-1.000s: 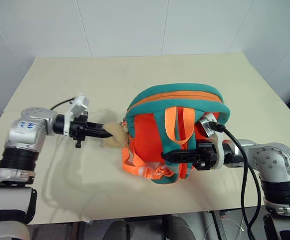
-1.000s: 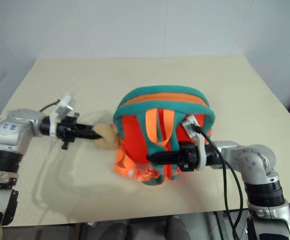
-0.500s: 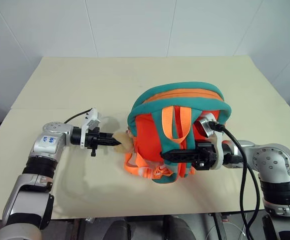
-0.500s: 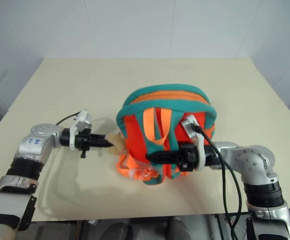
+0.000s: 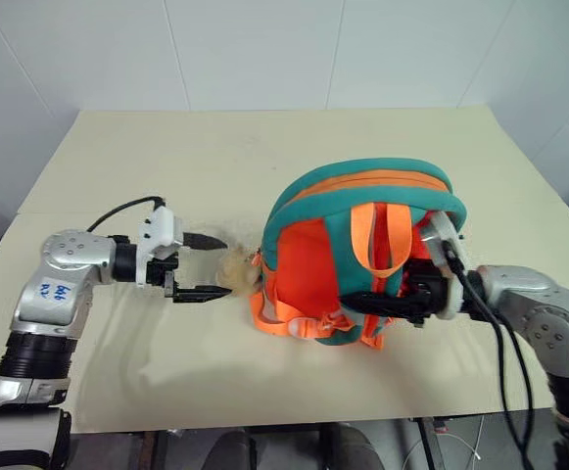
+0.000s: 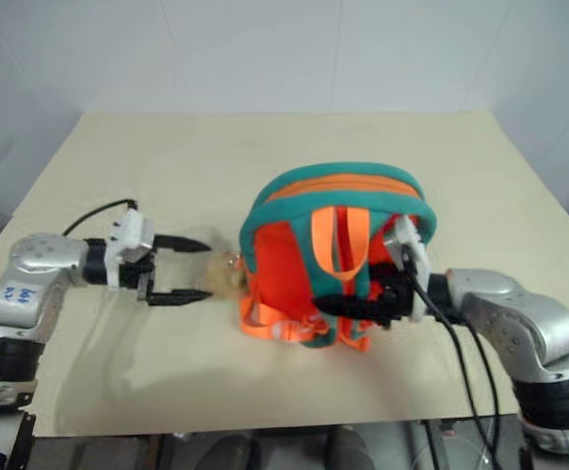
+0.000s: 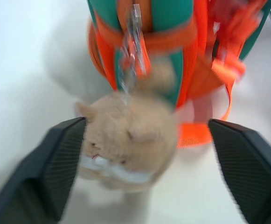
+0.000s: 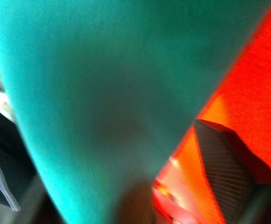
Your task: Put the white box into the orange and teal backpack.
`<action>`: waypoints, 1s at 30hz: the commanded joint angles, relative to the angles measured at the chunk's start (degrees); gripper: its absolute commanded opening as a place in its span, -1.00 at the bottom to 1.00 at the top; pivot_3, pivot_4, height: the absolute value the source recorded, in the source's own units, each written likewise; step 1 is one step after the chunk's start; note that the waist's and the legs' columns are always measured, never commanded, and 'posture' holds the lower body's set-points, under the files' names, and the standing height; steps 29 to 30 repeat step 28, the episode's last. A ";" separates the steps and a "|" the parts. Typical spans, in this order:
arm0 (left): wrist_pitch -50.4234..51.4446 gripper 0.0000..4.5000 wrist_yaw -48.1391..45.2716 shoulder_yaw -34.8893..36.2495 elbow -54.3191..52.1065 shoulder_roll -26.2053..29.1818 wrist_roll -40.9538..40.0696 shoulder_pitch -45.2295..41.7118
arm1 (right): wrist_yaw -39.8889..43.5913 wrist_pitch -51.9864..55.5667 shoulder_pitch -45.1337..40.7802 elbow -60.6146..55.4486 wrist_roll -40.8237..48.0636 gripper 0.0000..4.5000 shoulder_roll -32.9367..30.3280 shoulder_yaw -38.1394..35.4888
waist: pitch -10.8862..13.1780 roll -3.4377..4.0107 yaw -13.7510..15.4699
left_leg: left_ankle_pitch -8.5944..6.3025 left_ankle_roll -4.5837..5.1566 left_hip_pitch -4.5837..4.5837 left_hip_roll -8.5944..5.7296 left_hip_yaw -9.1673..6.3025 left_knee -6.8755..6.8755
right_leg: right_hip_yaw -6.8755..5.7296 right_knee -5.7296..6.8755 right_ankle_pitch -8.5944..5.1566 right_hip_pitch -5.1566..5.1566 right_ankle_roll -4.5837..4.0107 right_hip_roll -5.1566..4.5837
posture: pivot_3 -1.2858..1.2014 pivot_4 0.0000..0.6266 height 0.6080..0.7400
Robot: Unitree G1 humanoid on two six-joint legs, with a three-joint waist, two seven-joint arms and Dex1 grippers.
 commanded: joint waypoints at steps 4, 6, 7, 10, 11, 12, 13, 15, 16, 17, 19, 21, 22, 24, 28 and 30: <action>0.63 1.00 2.80 4.28 -5.98 0.16 -3.79 5.03 | 5.52 -4.29 5.82 -0.79 -1.08 0.99 -6.56 -9.04 | 0.00 0.00 0.00 | -0.02 0.03 0.01 0.05 0.00 0.00 | -0.01 -0.02 0.00 0.00 0.00 0.04 | 0.03 -0.52 1.00; -0.37 1.00 3.58 4.81 -6.69 -0.71 -4.57 5.47 | 7.61 -7.81 9.15 -0.15 -4.14 0.99 -8.50 -10.33 | 0.00 0.00 0.21 | -0.02 0.04 0.01 0.06 -0.03 0.00 | -0.04 0.00 0.00 0.01 0.00 0.04 | 0.03 -0.52 1.00; -0.53 1.00 4.02 5.07 -7.17 -1.07 -5.01 5.81 | 8.97 -9.42 10.98 0.59 -5.33 0.99 -9.38 -11.30 | 0.00 0.00 0.24 | -0.02 0.04 0.01 0.06 -0.03 0.00 | -0.05 0.00 0.00 0.02 0.00 0.04 | 0.03 -0.52 1.00; -1.17 1.00 4.56 5.93 -8.91 -1.93 -6.08 8.18 | 12.18 -14.74 14.72 4.22 -9.07 0.99 -11.28 -14.00 | 0.00 0.00 0.12 | -0.02 0.03 0.08 0.02 0.00 0.04 | -0.01 -0.01 0.03 0.11 0.03 0.02 | 0.03 -0.52 1.00; -1.25 1.00 4.57 6.05 -9.41 -2.01 -6.34 8.94 | 12.96 -16.16 15.32 5.26 -10.00 0.99 -11.71 -14.40 | 0.00 0.00 0.01 | -0.02 0.04 0.09 0.00 0.04 0.04 | 0.02 -0.03 0.05 0.11 0.05 0.00 | 0.03 -0.52 1.00; -1.88 1.00 4.27 6.26 -9.95 -1.93 -6.44 10.21 | 14.12 -17.94 15.86 7.20 -11.58 0.99 -12.66 -14.52 | 0.00 0.00 -0.19 | -0.02 0.04 0.13 0.01 0.06 0.04 | 0.03 -0.03 0.05 0.13 0.05 0.01 | 0.03 -0.52 1.00; -2.71 1.00 4.18 6.64 -10.21 -2.00 -6.49 11.50 | 15.26 -21.00 16.10 9.41 -13.81 0.99 -13.47 -14.50 | 0.00 0.00 -0.44 | -0.02 0.04 0.14 0.03 0.07 0.04 | 0.03 -0.02 0.05 0.13 0.05 0.02 | 0.03 -0.52 1.00; -4.33 1.00 4.28 7.30 -10.33 -2.26 -6.65 13.48 | 16.94 -25.52 15.37 13.68 -16.63 0.99 -14.61 -14.55 | 0.00 0.00 -0.75 | -0.02 0.04 0.23 0.05 0.11 0.02 | 0.04 -0.03 0.04 0.14 0.01 0.03 | 0.03 -0.52 1.00; -5.39 1.00 4.04 7.60 -10.11 -2.22 -6.63 14.34 | 17.28 -27.06 14.35 15.37 -17.10 0.99 -14.69 -14.81 | 0.00 0.00 -0.86 | -0.02 0.03 0.25 0.06 0.10 0.02 | 0.03 -0.08 0.03 0.16 -0.01 0.04 | 0.03 -0.52 1.00; -6.43 1.00 3.80 7.68 -9.76 -2.01 -6.35 14.84 | 17.51 -28.34 13.10 17.01 -17.44 0.99 -14.78 -14.90 | 0.00 0.00 -1.09 | -0.02 0.03 0.28 0.06 0.11 0.02 | 0.03 -0.12 0.02 0.16 -0.03 0.03 | 0.03 -0.52 1.00; -7.82 1.00 3.64 8.14 -8.83 -1.78 -6.35 15.21 | 18.65 -30.38 11.25 19.26 -18.14 0.99 -15.27 -14.59 | 0.01 0.02 -1.21 | 0.00 0.00 0.36 0.08 0.10 0.02 | 0.03 -0.10 0.02 0.20 -0.07 0.03 | 0.03 -0.52 1.00; -8.21 1.00 3.74 8.28 -8.65 -1.76 -6.77 15.05 | 19.82 -33.87 9.85 21.05 -19.38 0.99 -15.24 -14.30 | 0.02 0.03 -1.29 | 0.03 -0.04 0.41 0.11 0.09 0.02 | 0.03 -0.07 0.06 0.22 -0.13 0.04 | 0.03 -0.52 1.00; -8.25 1.00 3.55 8.17 -8.81 -1.70 -6.94 15.09 | 20.70 -34.48 9.50 21.77 -19.74 0.99 -15.52 -13.72 | 0.01 0.03 -1.28 | 0.03 -0.06 0.44 0.13 0.09 0.02 | 0.03 -0.06 0.07 0.24 -0.16 0.06 | 0.03 -0.52 1.00; -8.72 1.00 3.49 7.99 -9.01 -1.86 -6.91 15.13 | 21.94 -35.06 9.02 22.95 -20.14 0.99 -15.69 -12.78 | 0.01 0.03 -1.28 | 0.04 -0.06 0.46 0.14 0.08 0.02 | 0.02 -0.06 0.08 0.26 -0.16 0.07 | 0.03 -0.52 1.00; -8.52 1.00 4.46 8.51 -10.32 -2.14 -7.58 15.17 | 21.62 -36.85 7.77 24.56 -21.44 0.99 -14.54 -11.39 | 0.02 0.03 -1.27 | 0.04 -0.07 0.44 0.14 0.09 0.02 | 0.02 -0.09 0.08 0.27 -0.16 0.04 | 0.03 -0.52 1.00; -8.52 1.00 4.46 8.51 -10.32 -2.14 -7.58 15.17 | 21.62 -36.85 7.77 24.56 -21.44 0.99 -14.54 -11.39 | 0.02 0.03 -1.27 | 0.04 -0.07 0.44 0.14 0.09 0.02 | 0.02 -0.09 0.08 0.27 -0.16 0.04 | 0.03 -0.52 1.00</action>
